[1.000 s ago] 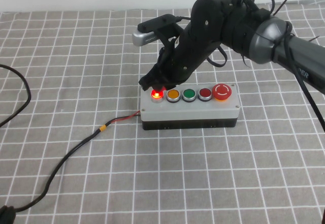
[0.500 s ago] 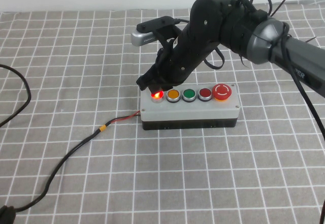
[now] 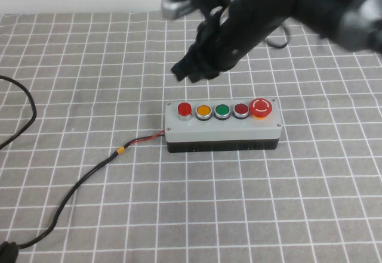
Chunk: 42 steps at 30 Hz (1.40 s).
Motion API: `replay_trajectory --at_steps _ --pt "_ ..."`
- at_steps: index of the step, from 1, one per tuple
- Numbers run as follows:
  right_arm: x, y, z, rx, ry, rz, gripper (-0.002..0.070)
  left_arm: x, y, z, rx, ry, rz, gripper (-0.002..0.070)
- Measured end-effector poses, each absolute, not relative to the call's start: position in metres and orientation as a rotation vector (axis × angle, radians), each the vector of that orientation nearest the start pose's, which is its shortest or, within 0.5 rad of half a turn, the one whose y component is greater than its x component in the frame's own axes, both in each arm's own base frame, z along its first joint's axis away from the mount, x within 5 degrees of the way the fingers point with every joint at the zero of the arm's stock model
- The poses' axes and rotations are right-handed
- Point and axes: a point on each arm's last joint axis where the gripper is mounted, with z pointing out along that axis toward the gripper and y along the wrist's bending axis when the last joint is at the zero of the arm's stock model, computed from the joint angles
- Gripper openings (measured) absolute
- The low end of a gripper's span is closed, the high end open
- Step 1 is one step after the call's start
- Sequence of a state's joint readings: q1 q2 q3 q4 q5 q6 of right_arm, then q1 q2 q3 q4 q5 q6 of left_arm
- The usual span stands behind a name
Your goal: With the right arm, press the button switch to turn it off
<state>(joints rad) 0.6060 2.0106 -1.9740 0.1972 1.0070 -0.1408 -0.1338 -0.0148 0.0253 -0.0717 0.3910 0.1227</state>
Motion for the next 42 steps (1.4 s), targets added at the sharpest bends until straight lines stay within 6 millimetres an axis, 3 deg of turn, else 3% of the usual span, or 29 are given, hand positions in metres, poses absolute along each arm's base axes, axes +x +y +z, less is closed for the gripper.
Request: replay_trajectory --at_steps 2,6,14,20,25,31,42 --pt "0.35 0.26 0.343 -0.863 2.378 0.439 -0.0017 0.051 -0.009 0.17 0.198 1.875 -0.079 -0.0003" --pt "0.314 0.235 0.358 -0.841 2.35 0.441 -0.0017 0.051 -0.009 0.17 0.198 1.875 -0.079 -0.0003" --pt "0.23 0.175 0.359 -0.733 2.39 0.468 -0.0017 0.051 -0.009 0.17 0.198 1.875 -0.079 -0.0003" --pt "0.169 0.132 0.366 -0.586 2.286 0.544 -0.0017 0.051 -0.009 0.17 0.198 1.875 -0.079 -0.0003" --pt "0.131 0.105 0.363 -0.563 2.211 0.569 -0.0017 0.051 -0.009 0.17 0.198 1.875 -0.079 -0.0003" --pt "0.11 0.091 0.355 -0.565 2.196 0.574 -0.0017 0.051 -0.009 0.17 0.198 1.875 -0.079 -0.0003" --pt "0.107 0.085 0.347 -0.664 2.189 0.42 -0.0017 0.051 -0.009 0.17 0.198 1.875 -0.079 -0.0003"
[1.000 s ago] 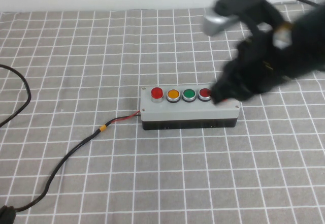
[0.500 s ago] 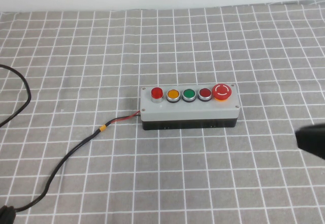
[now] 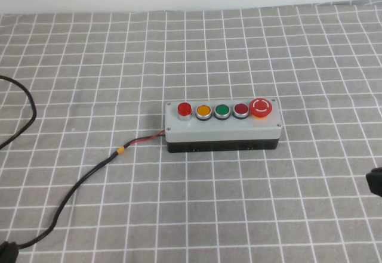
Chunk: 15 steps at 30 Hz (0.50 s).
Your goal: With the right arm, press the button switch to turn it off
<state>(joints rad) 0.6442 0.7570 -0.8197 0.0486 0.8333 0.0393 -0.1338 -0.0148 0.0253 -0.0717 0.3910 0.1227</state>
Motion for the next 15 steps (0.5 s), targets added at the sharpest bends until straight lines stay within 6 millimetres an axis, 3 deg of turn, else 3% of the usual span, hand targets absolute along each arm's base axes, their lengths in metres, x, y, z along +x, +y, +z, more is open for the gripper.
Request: replay_trajectory --at_steps 6,11,15 --pt "0.1 0.064 0.333 -0.564 1.939 0.361 -0.0017 0.051 -0.009 0.17 0.198 1.875 -0.079 -0.0003" --pt "0.094 0.04 0.285 -0.468 1.747 0.19 -0.0017 0.051 -0.009 0.17 0.198 1.875 -0.079 -0.0003" --pt "0.081 0.028 0.258 -0.393 1.597 0.134 -0.0017 0.051 -0.009 0.17 0.198 1.875 -0.079 -0.0003"
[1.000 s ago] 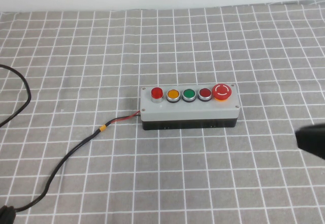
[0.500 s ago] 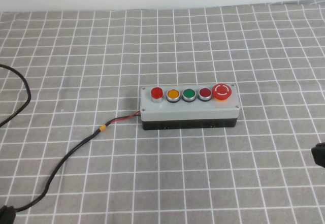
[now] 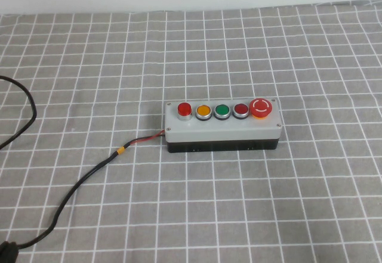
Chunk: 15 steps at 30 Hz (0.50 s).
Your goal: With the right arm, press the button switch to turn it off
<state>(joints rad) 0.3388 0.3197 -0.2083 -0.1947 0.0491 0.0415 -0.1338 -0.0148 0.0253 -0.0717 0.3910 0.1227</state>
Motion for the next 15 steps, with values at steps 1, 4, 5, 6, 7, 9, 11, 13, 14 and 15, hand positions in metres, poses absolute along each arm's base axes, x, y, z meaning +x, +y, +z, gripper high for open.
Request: replay_trajectory --at_steps 1,4,5,6,7,9,11,13,14,15 --pt "0.078 0.025 0.25 -0.364 1.579 0.126 -0.0017 0.051 -0.009 0.17 0.198 1.875 -0.079 -0.0003" --pt "0.071 0.017 0.228 -0.246 1.572 0.124 -0.0017 0.051 -0.009 0.17 0.198 1.875 -0.079 -0.0003" --pt "0.069 0.015 0.221 -0.211 1.572 0.12 -0.0017 0.051 -0.009 0.17 0.198 1.875 -0.079 -0.0003" --pt "0.067 0.013 0.214 -0.181 1.574 0.113 -0.0017 0.051 -0.009 0.17 0.198 1.875 -0.079 -0.0003" --pt "0.066 0.011 0.21 -0.162 1.573 0.107 -0.0017 0.051 -0.009 0.17 0.198 1.875 -0.079 -0.0003" --pt "0.064 0.009 0.203 -0.124 1.562 0.088 -0.0017 0.051 -0.009 0.17 0.198 1.875 -0.079 -0.0003" --pt "0.061 0.006 0.203 -0.084 1.541 0.08 -0.0017 0.051 -0.009 0.17 0.198 1.875 -0.079 -0.0003" --pt "0.059 0.004 0.204 -0.043 1.528 0.07 -0.0017 0.051 -0.009 0.17 0.198 1.875 -0.079 -0.0003" --pt "0.058 0.003 0.203 -0.026 1.526 0.064 -0.0017 0.051 -0.009 0.17 0.198 1.875 -0.079 -0.0003" --pt "0.057 0.002 0.203 -0.013 1.528 0.057 -0.0017 0.051 -0.009 0.17 0.198 1.875 -0.079 -0.0003"
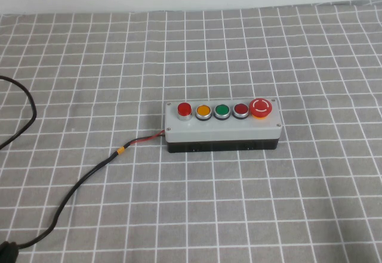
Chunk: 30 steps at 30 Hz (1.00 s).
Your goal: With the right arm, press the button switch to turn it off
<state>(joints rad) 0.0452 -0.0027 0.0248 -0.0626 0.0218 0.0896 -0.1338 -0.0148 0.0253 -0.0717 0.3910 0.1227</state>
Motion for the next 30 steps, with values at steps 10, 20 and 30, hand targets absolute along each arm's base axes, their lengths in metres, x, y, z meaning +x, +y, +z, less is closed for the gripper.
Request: replay_trajectory --at_steps 10,20,30 --pt "0.057 0.001 0.191 0.023 1.659 0.057 -0.0017 0.051 -0.009 0.17 0.198 1.875 -0.079 -0.0003" --pt "0.054 0.006 0.176 0.013 1.826 0.126 -0.0017 0.051 -0.009 0.17 0.198 1.875 -0.079 -0.0003" --pt "0.054 0.007 0.175 0.008 1.834 0.132 -0.0017 0.051 -0.009 0.17 0.198 1.875 -0.079 -0.0003"
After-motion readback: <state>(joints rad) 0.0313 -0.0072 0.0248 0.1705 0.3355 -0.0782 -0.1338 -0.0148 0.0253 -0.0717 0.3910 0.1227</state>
